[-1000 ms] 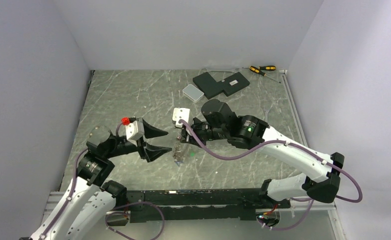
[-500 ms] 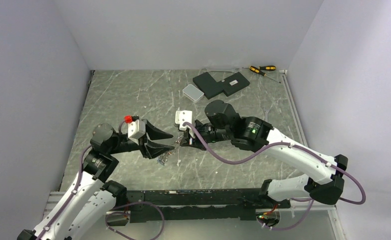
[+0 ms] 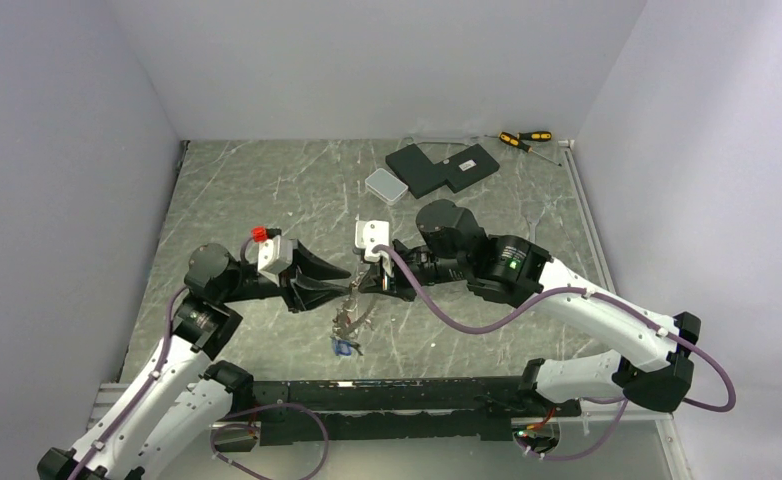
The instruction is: Put the keys on the keyring
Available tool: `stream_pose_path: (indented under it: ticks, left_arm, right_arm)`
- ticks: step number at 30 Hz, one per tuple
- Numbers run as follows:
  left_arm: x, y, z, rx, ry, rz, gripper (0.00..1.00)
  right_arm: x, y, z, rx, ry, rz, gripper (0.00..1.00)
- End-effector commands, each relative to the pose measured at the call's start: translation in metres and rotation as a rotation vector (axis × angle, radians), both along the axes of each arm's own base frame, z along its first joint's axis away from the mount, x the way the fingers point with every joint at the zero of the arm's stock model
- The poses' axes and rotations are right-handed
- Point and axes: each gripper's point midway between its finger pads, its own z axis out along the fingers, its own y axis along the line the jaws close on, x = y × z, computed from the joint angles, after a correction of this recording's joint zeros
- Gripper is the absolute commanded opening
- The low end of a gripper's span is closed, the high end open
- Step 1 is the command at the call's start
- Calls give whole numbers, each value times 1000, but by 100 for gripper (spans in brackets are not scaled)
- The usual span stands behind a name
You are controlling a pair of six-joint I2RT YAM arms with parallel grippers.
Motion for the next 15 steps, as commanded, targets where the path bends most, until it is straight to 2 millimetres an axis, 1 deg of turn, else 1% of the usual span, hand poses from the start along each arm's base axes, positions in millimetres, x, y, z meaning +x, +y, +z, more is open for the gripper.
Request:
stream_pose_path:
  ticks: [1, 3, 5, 9, 11, 12, 15]
  left_arm:
    - [-4, -2, 9, -31, -28, -33, 38]
    - [-4, -2, 8, -29, -27, -34, 37]
    - [-5, -1, 8, -29, -30, -38, 33]
    - [-7, -1, 9, -36, -37, -44, 18]
    - [-9, -1, 13, -49, -50, -48, 7]
    - [-9, -1, 15, -56, -60, -47, 0]
    - [-11, 1, 18, -72, -75, -34, 0]
  right_arm:
    - [-4, 7, 36, 131, -63, 42, 0]
    - [-4, 8, 37, 135, -62, 44, 0]
    - [-4, 9, 39, 145, -64, 45, 0]
    - [-7, 11, 43, 168, -63, 64, 0]
    - [-9, 13, 45, 179, -59, 79, 0]
    - [-10, 13, 45, 184, -56, 84, 0]
    - [-11, 14, 42, 187, -46, 83, 0]
